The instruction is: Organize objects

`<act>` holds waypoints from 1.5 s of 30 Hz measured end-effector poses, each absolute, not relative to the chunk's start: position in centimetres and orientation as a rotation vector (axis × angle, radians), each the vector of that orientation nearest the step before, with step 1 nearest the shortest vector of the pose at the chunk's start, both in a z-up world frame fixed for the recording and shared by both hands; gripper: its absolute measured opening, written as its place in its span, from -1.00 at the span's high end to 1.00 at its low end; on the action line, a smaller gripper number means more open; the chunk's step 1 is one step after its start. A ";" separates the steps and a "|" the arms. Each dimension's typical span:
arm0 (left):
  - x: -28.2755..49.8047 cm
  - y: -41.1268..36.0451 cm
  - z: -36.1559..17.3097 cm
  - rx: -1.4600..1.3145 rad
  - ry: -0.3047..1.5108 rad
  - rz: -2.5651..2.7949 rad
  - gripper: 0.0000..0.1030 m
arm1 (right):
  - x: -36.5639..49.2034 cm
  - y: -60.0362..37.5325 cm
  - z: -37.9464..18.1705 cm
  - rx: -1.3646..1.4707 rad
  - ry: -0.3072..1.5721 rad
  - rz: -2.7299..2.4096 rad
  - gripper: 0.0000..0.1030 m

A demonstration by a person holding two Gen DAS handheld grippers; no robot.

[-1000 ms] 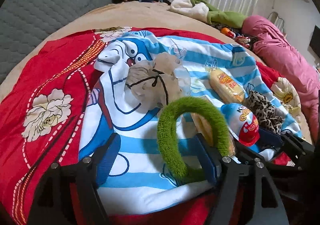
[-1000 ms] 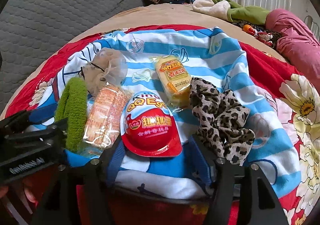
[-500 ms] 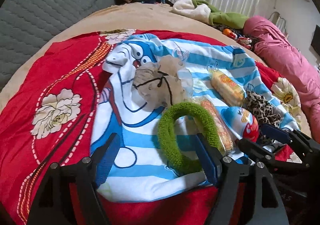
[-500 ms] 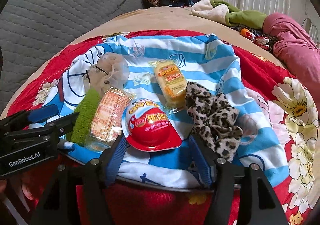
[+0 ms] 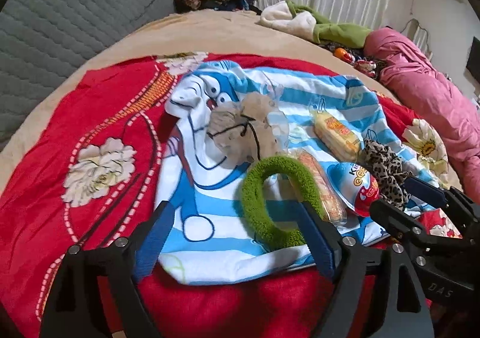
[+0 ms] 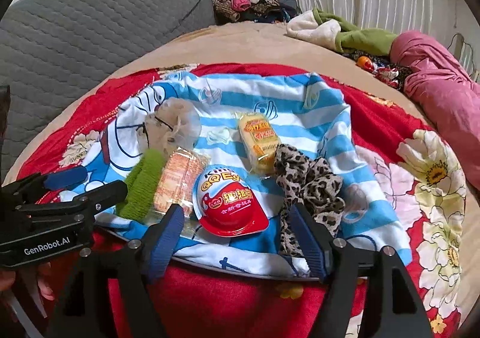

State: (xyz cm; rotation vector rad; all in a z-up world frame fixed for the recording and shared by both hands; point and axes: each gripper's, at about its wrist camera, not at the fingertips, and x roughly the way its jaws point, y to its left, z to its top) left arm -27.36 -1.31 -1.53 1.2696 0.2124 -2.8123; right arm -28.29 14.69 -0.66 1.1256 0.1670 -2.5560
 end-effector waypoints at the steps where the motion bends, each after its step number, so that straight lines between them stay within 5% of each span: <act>1: -27.2 -1.4 -1.3 1.263 0.216 -2.812 -0.67 | -28.1 14.7 -0.4 1.117 0.162 -2.558 -0.43; 8: -25.8 -1.5 0.6 1.215 0.220 -2.830 -0.99 | -26.5 14.8 1.5 1.037 0.148 -2.585 -0.53; 45: -12.6 0.8 11.4 0.827 0.119 -2.930 -0.99 | -14.8 17.6 11.2 0.760 0.085 -2.672 -0.71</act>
